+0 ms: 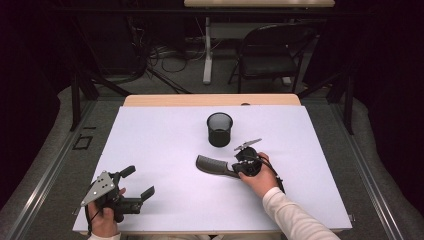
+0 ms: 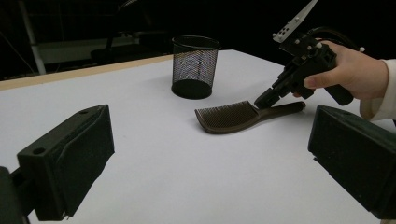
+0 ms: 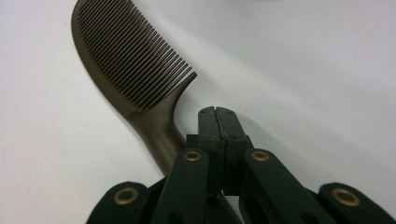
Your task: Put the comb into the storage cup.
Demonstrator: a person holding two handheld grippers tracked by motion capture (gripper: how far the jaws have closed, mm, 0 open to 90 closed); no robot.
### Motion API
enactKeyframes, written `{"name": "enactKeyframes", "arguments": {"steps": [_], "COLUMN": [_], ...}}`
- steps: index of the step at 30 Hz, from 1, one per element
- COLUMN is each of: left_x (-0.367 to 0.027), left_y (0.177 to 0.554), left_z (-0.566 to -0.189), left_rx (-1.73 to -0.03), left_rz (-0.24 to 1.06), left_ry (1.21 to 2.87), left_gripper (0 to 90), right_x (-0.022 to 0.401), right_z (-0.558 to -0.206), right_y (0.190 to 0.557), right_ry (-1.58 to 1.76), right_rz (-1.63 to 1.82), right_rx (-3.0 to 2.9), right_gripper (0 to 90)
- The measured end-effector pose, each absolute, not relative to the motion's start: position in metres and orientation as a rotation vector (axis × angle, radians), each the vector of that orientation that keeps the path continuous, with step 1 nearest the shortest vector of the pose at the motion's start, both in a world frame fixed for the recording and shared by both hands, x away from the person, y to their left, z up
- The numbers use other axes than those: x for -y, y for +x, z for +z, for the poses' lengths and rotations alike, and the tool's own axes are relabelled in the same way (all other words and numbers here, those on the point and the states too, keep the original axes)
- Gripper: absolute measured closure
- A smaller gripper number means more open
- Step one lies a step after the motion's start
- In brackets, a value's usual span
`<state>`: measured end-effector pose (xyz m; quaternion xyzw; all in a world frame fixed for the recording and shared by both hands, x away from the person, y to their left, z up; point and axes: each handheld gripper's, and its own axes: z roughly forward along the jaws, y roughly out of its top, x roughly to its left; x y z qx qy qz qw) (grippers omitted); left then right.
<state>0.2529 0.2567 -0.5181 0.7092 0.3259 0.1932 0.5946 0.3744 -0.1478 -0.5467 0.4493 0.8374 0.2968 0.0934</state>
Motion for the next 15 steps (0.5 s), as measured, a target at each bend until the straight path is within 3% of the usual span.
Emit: {"name": "enactKeyframes", "arguments": {"steps": [15], "left_x": [-0.256], "left_y": [0.253], "left_z": [-0.518], "left_rx": [-0.760], "left_rz": [0.449], "left_ry": [1.649], "left_gripper": [0.5], "right_x": [0.150], "right_z": [-0.547], "right_y": [0.360], "right_ry": [1.322], "right_rz": [0.903], "right_rx": [-2.527], "right_gripper": [90.0]}}
